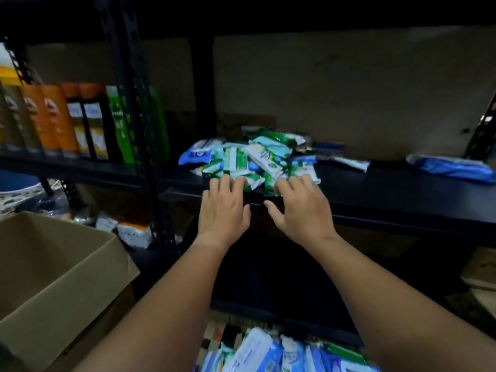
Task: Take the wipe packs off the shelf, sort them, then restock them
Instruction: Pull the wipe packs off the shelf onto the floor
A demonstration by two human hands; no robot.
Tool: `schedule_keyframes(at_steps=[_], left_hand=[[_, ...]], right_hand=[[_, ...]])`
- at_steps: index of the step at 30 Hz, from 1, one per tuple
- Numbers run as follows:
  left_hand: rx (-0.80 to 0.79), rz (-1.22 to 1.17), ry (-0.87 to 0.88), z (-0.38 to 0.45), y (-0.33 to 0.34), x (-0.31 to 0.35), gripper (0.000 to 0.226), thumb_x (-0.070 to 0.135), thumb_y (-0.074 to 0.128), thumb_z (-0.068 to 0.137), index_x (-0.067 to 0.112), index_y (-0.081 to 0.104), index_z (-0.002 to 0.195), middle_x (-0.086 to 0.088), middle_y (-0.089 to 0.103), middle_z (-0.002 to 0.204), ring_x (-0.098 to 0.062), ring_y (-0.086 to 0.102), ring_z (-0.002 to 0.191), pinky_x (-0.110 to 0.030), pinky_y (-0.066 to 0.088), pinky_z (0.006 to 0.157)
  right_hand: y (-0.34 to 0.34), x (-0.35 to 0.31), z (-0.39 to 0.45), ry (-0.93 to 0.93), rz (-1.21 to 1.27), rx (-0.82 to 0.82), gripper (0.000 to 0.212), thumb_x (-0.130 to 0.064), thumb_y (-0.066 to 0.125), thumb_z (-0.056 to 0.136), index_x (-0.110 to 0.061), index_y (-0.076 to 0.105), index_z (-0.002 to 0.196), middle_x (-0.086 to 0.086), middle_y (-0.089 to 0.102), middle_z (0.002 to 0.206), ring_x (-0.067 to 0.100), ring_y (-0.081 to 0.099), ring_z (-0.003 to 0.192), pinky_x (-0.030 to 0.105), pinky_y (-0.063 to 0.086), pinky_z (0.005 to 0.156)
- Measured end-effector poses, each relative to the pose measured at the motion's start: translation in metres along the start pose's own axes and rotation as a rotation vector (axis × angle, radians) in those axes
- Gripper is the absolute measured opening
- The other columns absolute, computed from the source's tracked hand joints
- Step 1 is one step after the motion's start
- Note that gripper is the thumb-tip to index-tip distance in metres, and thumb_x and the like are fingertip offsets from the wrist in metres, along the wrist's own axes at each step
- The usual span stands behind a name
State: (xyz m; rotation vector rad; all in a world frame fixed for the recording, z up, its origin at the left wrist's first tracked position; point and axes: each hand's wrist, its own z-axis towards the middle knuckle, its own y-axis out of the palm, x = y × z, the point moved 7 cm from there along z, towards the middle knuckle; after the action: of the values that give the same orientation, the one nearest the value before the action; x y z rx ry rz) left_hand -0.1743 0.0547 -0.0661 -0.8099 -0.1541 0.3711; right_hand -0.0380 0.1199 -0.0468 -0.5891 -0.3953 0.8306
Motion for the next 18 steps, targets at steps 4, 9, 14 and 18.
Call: schedule_keyframes(at_steps=[4, 9, 14, 18], left_hand=[[-0.219, 0.028, -0.087, 0.043, 0.011, -0.016, 0.096, 0.063, 0.070, 0.080, 0.029, 0.016, 0.152, -0.009, 0.016, 0.159, -0.037, 0.014, 0.147, -0.057, 0.034, 0.110], [-0.455, -0.088, -0.034, 0.063, 0.049, -0.028, 0.111, 0.080, 0.061, 0.077, 0.041, -0.005, 0.158, 0.005, -0.022, 0.166, -0.039, -0.012, 0.152, -0.068, 0.016, 0.117], [-0.444, -0.182, 0.035, 0.062, 0.067, -0.031, 0.094, 0.079, 0.047, 0.084, 0.048, -0.003, 0.157, 0.009, -0.016, 0.167, -0.041, 0.004, 0.153, -0.061, 0.021, 0.119], [-0.381, -0.204, 0.078, 0.062, 0.061, -0.034, 0.077, 0.072, 0.040, 0.091, 0.049, 0.008, 0.157, 0.008, -0.004, 0.169, -0.040, 0.014, 0.152, -0.056, 0.027, 0.119]], right_hand=[[0.016, 0.036, 0.033, 0.193, -0.099, -0.330, 0.084, -0.074, 0.068, 0.074, -0.041, 0.033, 0.143, 0.008, 0.034, 0.144, 0.038, 0.024, 0.135, 0.058, 0.035, 0.100], [0.057, 0.061, 0.034, 0.232, 0.105, -0.687, 0.099, -0.076, 0.067, 0.075, -0.060, 0.005, 0.150, -0.001, -0.003, 0.167, 0.039, -0.012, 0.151, 0.070, 0.028, 0.111], [0.062, 0.060, 0.031, 0.174, 0.057, -0.611, 0.085, -0.085, 0.045, 0.081, -0.066, -0.003, 0.148, -0.002, 0.006, 0.168, 0.033, -0.001, 0.153, 0.055, 0.044, 0.104], [0.058, 0.058, 0.029, 0.136, 0.046, -0.572, 0.071, -0.071, 0.045, 0.093, -0.063, 0.005, 0.151, -0.006, 0.009, 0.168, 0.030, 0.002, 0.154, 0.049, 0.047, 0.101]])
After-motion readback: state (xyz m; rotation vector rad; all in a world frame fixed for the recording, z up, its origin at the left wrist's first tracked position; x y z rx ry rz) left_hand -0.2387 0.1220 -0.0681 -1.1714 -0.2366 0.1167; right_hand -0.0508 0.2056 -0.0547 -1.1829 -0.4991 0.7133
